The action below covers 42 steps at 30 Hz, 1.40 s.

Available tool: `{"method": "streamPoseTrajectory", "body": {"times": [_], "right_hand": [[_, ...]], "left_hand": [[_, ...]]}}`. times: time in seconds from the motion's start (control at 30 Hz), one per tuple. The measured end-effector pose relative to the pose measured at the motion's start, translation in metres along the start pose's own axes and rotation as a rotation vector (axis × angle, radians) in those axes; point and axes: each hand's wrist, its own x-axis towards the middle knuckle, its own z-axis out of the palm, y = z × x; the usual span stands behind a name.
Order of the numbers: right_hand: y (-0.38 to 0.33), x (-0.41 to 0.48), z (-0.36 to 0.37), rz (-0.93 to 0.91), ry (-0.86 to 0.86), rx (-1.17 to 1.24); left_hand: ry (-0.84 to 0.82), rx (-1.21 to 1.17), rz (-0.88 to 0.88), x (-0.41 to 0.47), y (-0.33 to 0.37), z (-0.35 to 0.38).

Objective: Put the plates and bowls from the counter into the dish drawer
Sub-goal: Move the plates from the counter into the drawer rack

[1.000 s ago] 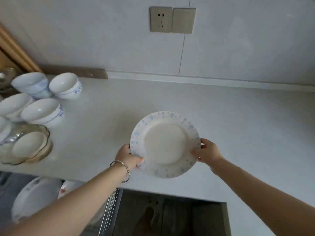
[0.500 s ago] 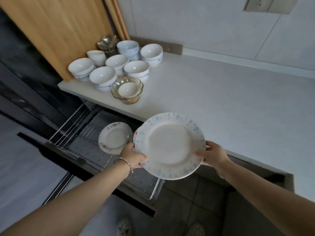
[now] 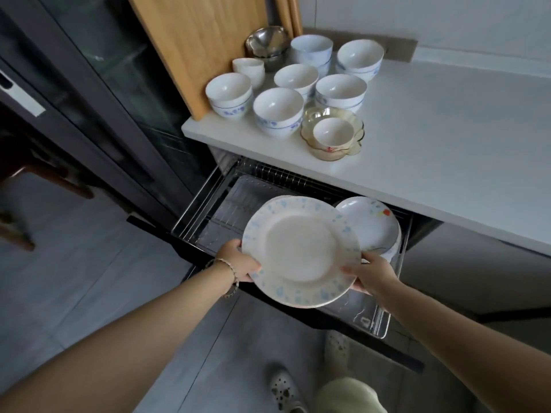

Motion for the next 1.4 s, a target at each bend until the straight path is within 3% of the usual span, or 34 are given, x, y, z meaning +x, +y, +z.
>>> {"method": "streamPoseTrajectory", "body": {"times": [0.4,0.73,0.93,1.13,1.27,1.4], "right_hand": [[0.004,0.122,0.086,0.115,0.133,0.002],[0.023,0.225,0.136,0.239,0.351,0.028],[0.050,0.280,0.160,0.290,0.510,-0.001],[0.048,0.296,0.178,0.350,0.715,-0.093],[0.051,0.294,0.180,0.274,0.770,-0.110],[0.056,0.291,0.181,0.408,0.761,0.136]], "left_hand": [[0.048,0.342,-0.052,0.159,0.009,-0.030],[-0.083,0.536,-0.151,0.311,-0.002,-0.007],[-0.108,0.723,-0.086,0.380,-0.013,0.016],[-0.099,0.850,0.005,0.409,-0.011,0.037],[-0.119,0.883,0.014,0.403,-0.009,0.044],[-0.210,0.763,0.026,0.403,-0.013,0.043]]}}
